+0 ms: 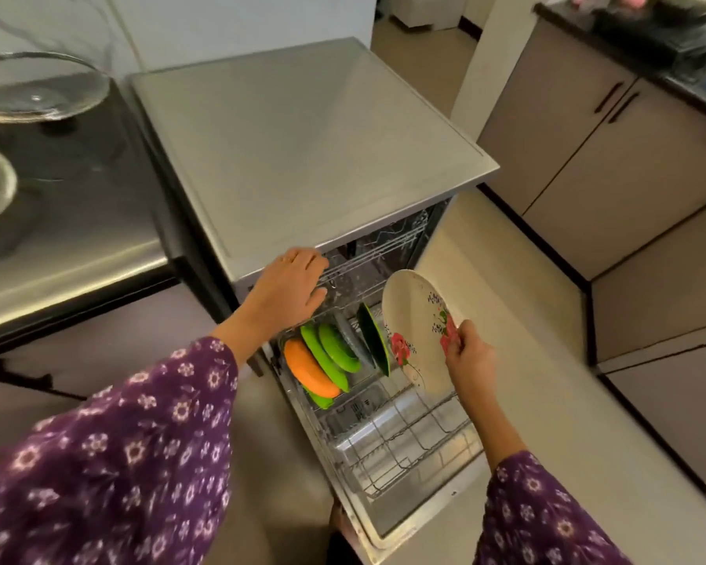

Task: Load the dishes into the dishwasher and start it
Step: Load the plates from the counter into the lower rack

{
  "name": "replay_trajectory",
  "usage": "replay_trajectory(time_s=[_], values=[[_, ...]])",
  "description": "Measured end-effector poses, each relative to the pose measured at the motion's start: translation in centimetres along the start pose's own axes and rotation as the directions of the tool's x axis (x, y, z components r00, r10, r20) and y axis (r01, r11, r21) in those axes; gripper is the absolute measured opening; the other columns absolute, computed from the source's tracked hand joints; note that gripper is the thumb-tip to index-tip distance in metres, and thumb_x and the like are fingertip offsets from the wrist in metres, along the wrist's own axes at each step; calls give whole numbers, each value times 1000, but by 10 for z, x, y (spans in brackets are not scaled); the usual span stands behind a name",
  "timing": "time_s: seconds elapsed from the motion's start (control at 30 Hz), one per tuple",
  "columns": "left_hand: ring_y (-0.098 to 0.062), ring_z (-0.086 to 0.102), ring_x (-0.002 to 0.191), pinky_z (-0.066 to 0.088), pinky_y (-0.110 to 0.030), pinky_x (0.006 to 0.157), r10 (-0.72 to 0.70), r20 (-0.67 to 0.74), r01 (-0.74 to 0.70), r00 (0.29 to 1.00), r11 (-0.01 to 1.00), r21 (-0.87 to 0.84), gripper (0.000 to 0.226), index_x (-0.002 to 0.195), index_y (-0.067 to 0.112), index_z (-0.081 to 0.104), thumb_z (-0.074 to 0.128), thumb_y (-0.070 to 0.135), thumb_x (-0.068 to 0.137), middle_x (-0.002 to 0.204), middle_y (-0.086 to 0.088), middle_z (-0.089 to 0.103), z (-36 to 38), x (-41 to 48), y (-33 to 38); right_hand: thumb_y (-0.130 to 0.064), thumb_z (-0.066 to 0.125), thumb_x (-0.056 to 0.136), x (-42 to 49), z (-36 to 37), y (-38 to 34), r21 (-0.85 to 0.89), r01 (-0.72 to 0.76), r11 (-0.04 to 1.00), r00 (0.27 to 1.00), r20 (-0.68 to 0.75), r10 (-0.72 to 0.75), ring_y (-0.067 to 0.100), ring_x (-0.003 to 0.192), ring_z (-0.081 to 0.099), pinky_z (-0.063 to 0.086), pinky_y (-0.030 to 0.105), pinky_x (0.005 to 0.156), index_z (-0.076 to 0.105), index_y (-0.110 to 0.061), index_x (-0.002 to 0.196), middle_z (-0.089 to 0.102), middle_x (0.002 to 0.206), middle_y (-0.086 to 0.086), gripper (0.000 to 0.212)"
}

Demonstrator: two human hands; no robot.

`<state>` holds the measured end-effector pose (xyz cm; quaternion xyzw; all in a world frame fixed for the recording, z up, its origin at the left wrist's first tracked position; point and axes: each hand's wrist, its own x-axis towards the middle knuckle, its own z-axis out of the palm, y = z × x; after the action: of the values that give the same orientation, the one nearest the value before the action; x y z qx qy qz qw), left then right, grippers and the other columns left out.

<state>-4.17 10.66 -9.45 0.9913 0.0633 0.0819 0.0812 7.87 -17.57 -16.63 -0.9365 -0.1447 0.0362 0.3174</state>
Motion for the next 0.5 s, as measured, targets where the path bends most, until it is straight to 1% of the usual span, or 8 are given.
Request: replay_trajectory(time_s=[0.07, 0.1, 0.13, 0.17, 0.2, 0.27, 0.33, 0.5], values=[[-35, 50, 118, 44, -46, 95, 78, 43, -79, 996, 996, 29, 41, 123, 0, 56, 60, 22, 89, 129, -18, 53, 7, 34, -5, -10, 51, 95, 19, 15, 14, -12, 15, 1000, 1000, -2, -15, 3, 42, 41, 32, 14, 34, 44, -16, 79, 47, 57, -9, 18], [-35, 49, 119, 44, -46, 96, 113, 64, -116, 992, 992, 45, 42, 124, 1, 55, 60, 22, 89, 130, -18, 52, 12, 52, -9, -9, 51, 95, 31, 23, 21, -26, 11, 1000, 1000, 10, -11, 1, 42, 40, 32, 13, 34, 47, -15, 81, 47, 58, -10, 16], [-35, 48, 121, 43, -46, 98, 142, 76, -147, 987, 988, 57, 42, 125, 2, 55, 61, 23, 88, 132, -19, 51, 16, 68, -14, -9, 50, 95, 41, 33, 28, -49, 2, 999, 1000, 27, 0, 1, 43, 40, 29, 13, 33, 51, -12, 84, 48, 60, -9, 12], [-35, 48, 122, 42, -45, 100, 167, 86, -173, 982, 983, 66, 43, 126, 3, 54, 62, 23, 88, 133, -19, 50, 21, 83, -19, -8, 49, 95, 53, 43, 36, -76, -4, 997, 999, 42, 7, 1, 43, 40, 25, 10, 35, 55, -8, 90, 50, 62, -6, 8], [-34, 47, 123, 41, -45, 102, 189, 95, -196, 977, 978, 70, 44, 127, 6, 54, 63, 23, 87, 134, -18, 49, 24, 97, -24, -8, 49, 95, 64, 53, 43, -103, -4, 995, 998, 56, 10, 3, 44, 40, 26, 11, 38, 56, -5, 95, 52, 65, -2, 8], [-31, 45, 124, 40, -42, 103, 235, 120, -245, 964, 967, 69, 47, 129, 11, 52, 63, 23, 85, 135, -16, 46, 31, 119, -31, -8, 47, 95, 84, 74, 55, -154, -2, 988, 994, 107, 18, 13, 48, 48, 39, 22, 39, 54, -3, 101, 59, 72, 6, 10], [-28, 44, 124, 40, -39, 103, 265, 127, -274, 956, 961, 51, 45, 127, 17, 51, 62, 22, 83, 133, -12, 44, 38, 133, -36, -9, 47, 95, 104, 95, 65, -192, -24, 981, 984, 166, 57, 21, 56, 57, 51, 30, 46, 52, -6, 105, 63, 81, 12, 11], [-21, 45, 122, 42, -38, 102, 318, 73, -318, 945, 948, -8, 39, 121, 22, 47, 59, 25, 84, 132, -4, 42, 52, 140, -44, -7, 49, 92, 141, 147, 85, -289, -62, 955, 959, 248, 137, 26, 65, 60, 55, 35, 57, 49, -10, 114, 62, 92, 16, 22]])
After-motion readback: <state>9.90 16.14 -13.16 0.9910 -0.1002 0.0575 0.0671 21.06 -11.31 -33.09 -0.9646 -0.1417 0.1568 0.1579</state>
